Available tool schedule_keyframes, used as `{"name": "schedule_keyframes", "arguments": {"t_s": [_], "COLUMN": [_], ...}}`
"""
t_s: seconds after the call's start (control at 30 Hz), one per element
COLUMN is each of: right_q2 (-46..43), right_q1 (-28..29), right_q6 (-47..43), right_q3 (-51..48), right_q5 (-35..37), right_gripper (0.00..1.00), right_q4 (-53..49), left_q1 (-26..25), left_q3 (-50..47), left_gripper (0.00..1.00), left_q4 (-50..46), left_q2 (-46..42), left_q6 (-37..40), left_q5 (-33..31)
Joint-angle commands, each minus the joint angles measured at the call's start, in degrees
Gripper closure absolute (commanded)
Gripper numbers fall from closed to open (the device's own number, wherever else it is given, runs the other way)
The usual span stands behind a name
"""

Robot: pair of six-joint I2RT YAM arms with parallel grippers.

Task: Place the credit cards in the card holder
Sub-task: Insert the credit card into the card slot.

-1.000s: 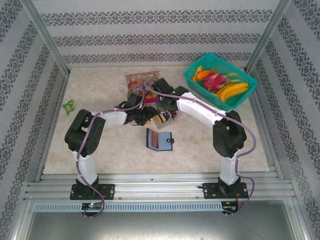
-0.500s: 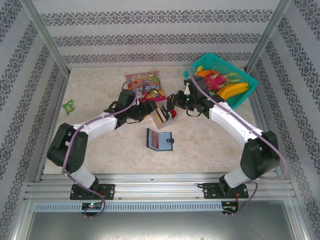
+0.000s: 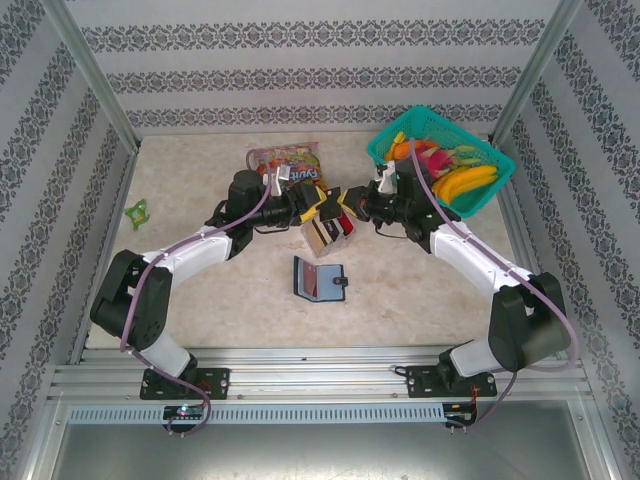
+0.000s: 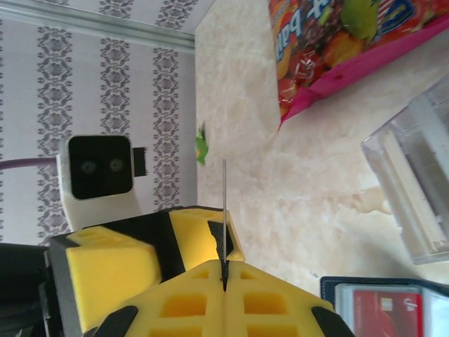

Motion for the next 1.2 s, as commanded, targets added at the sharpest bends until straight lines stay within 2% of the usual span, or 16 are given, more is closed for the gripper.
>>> {"name": "schedule_keyframes", "arguments": {"t_s": [0.0, 0.1, 0.3, 0.47, 0.57, 0.6, 0.7, 0.8, 0.87, 1.03, 1.17], "right_q2": [-0.8, -0.2, 0.6, 0.9, 0.7, 0.6, -1.1, -3.7, -5.2, -7.6, -6.7], "right_q1": [-0.7, -1.0, -1.1, -1.4, -1.6, -1.5, -0.7, 1.0, 2.5, 7.1, 11.4], "right_q6": [2.5, 2.5, 3.0, 0.2, -4.2, -6.0, -10.4, -13.5, -14.2, -12.9, -11.3], "right_q3": [-0.8, -0.7, -1.3, -0.5, 0.2, 0.4, -1.8, -5.5, -8.6, -14.6, -16.2], "right_q5": [-3.4, -3.8, -3.5, -2.6, -0.2, 0.9, 5.9, 12.0, 15.3, 18.2, 19.9], "right_gripper": [1.00, 1.00, 1.00, 1.00, 0.85, 0.83, 0.77, 0.78, 0.82, 0.95, 0.99], "right_q4": [4.5, 4.3, 5.1, 1.1, -5.4, -8.1, -13.0, -17.3, -18.3, -15.9, -13.1], "left_q1": [0.3, 0.3, 0.3, 0.3, 0.3, 0.3, -0.2, -3.8, -7.3, -14.7, -17.2], "left_q3": [0.5, 0.0, -0.1, -0.6, -2.5, -2.9, -2.8, -2.6, -2.7, -4.6, -8.7], "left_gripper": [0.59, 0.68, 0.80, 0.92, 0.98, 1.00, 1.00, 1.00, 1.00, 1.00, 1.00], "left_q4": [4.4, 4.5, 4.0, 4.3, 3.8, 2.9, -8.5, -20.6, -26.1, -34.0, -33.7], "left_q2": [-0.1, -0.7, -1.5, -2.2, -3.8, -4.5, -7.3, -9.8, -10.3, -9.2, -8.7], "left_q6": [-2.0, -2.4, -2.6, -5.1, -8.3, -7.9, 0.1, 7.9, 11.4, 15.0, 15.2], "left_q5": [1.6, 1.5, 1.3, 0.4, -2.1, -2.5, -3.8, -8.2, -11.5, -22.1, -26.7]}}
